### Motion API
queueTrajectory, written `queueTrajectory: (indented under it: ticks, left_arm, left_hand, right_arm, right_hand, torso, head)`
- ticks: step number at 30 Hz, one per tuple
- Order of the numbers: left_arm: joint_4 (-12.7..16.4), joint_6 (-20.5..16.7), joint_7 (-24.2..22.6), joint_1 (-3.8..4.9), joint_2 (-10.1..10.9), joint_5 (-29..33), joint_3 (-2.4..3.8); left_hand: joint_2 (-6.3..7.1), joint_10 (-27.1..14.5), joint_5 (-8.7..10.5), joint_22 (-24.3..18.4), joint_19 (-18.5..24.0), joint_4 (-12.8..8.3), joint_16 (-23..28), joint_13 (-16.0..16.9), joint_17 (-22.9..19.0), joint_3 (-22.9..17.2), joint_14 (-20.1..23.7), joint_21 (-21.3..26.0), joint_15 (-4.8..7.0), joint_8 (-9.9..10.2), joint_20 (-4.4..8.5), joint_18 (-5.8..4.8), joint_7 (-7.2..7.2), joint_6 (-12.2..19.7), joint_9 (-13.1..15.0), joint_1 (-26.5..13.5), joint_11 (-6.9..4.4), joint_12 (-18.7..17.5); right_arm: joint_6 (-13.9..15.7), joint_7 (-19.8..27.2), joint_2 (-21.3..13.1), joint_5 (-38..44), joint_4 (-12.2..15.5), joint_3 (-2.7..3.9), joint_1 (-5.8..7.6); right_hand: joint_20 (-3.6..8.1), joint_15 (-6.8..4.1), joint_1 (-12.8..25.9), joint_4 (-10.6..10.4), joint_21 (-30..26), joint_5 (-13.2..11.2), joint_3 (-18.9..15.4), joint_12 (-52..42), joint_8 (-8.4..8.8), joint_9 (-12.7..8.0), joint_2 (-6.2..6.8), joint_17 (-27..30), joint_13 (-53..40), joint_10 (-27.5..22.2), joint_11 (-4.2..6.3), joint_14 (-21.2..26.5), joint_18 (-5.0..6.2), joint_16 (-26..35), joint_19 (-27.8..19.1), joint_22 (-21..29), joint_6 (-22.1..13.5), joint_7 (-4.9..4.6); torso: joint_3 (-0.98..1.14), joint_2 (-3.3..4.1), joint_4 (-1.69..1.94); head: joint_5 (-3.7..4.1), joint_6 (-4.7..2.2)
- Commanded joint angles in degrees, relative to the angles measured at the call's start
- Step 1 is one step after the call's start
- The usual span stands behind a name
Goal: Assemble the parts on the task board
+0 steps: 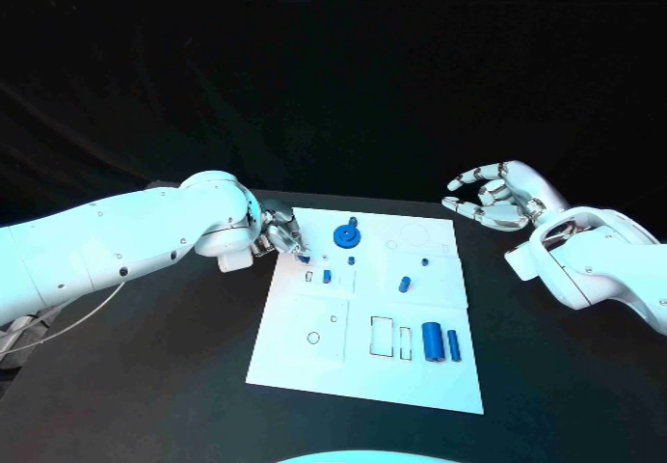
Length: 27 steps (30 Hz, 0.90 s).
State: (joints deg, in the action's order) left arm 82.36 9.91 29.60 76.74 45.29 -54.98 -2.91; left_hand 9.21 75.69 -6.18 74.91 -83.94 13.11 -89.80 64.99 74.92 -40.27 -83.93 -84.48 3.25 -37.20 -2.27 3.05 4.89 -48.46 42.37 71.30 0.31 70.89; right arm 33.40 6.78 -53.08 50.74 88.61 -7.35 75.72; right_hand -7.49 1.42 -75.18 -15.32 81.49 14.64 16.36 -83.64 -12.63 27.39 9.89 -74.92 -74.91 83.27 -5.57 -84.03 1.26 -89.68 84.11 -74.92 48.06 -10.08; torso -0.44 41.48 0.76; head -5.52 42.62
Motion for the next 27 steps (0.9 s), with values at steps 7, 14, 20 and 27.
queueTrajectory:
  ticks: [7, 14, 20, 27]
  left_arm:
    - [1.8, -2.3, -1.8, -1.48, -0.1, -5.1, -0.16]
    - [1.7, -1.3, -1.4, -2.07, -0.8, -6.9, -0.41]
    - [1.8, 0.8, -0.6, -2.21, -1.0, -7.5, -0.47]
    - [1.8, 2.3, 0.3, -2.25, -1.2, -8.4, -0.62]
  left_hand:
    - [0.18, 0.7, -0.49, 4.2, -0.7, -9.9, -0.2, 0.3, 15.1, -10.4, -6.1, -0.2, -0.01, -0.4, 0.01, -0.58, -0.27, -0.4, 2.1, -0.9, -0.14, 0.4]
    - [0.65, 0.9, -1.0, 4.2, -0.7, -10.2, -0.2, 0.3, 15.1, -11.1, -6.1, -0.2, 0.08, -0.8, 0.09, -0.59, -0.38, -0.5, 2.3, -1.6, -0.25, 0.5]
    - [1.12, 1.0, -1.94, 4.3, -0.7, -10.4, -0.2, 0.3, 15.1, -11.8, -6.1, -0.3, 0.18, -1.2, 0.17, -0.61, -0.51, -0.6, 2.5, -2.3, -0.36, 0.5]
    - [1.88, 1.2, -5.8, 4.5, -0.8, -10.8, -0.2, 0.5, 15.1, -12.8, -6.1, -0.3, 0.4, -2.3, 0.4, -0.63, -0.75, -0.8, 3.2, -3.7, -0.59, 0.7]
  right_arm:
    - [-0.5, 0.3, 0.0, 0.5, 0.0, 0.01, -0.1]
    - [-0.5, 0.3, 0.1, 0.5, 0.0, 0.01, -0.17]
    - [-0.5, 0.3, 0.1, 0.5, 0.0, 0.01, -0.19]
    - [-0.6, 0.3, 0.1, 0.5, 0.0, 0.01, -0.2]
  right_hand:
    - [0.47, -0.4, 0.4, -0.5, -0.4, 0.1, 0.0, -0.2, -0.43, 0.1, -0.14, -14.5, -7.6, 0.0, 0.44, -5.8, 1.17, -0.2, 0.1, -7.8, -0.1, 0.22]
    - [0.47, -0.4, 0.4, -0.5, -0.4, 0.1, 0.0, -0.2, -0.43, 0.1, -0.14, -14.5, -7.6, 0.0, 0.44, -5.8, 1.17, -0.2, 0.1, -7.8, -0.1, 0.22]
    - [0.47, -0.4, 0.4, -0.5, -0.4, 0.1, 0.0, -0.2, -0.43, 0.1, -0.14, -14.5, -7.6, 0.0, 0.44, -5.8, 1.17, -0.2, 0.1, -7.8, -0.1, 0.22]
    - [0.47, -0.4, 0.4, -0.5, -0.4, 0.1, 0.0, -0.2, -0.43, 0.1, -0.14, -14.5, -7.6, 0.0, 0.44, -5.8, 1.17, -0.2, 0.1, -7.8, -0.1, 0.22]
  torso:
    - [-0.06, 0.09, -0.15]
    - [0.0, 0.2, -0.27]
    - [0.06, 0.18, -0.25]
    - [0.06, 0.12, -0.17]
  head:
    - [-0.36, -0.12]
    - [-0.46, 0.0]
    - [-0.44, 0.16]
    - [-0.52, 0.17]
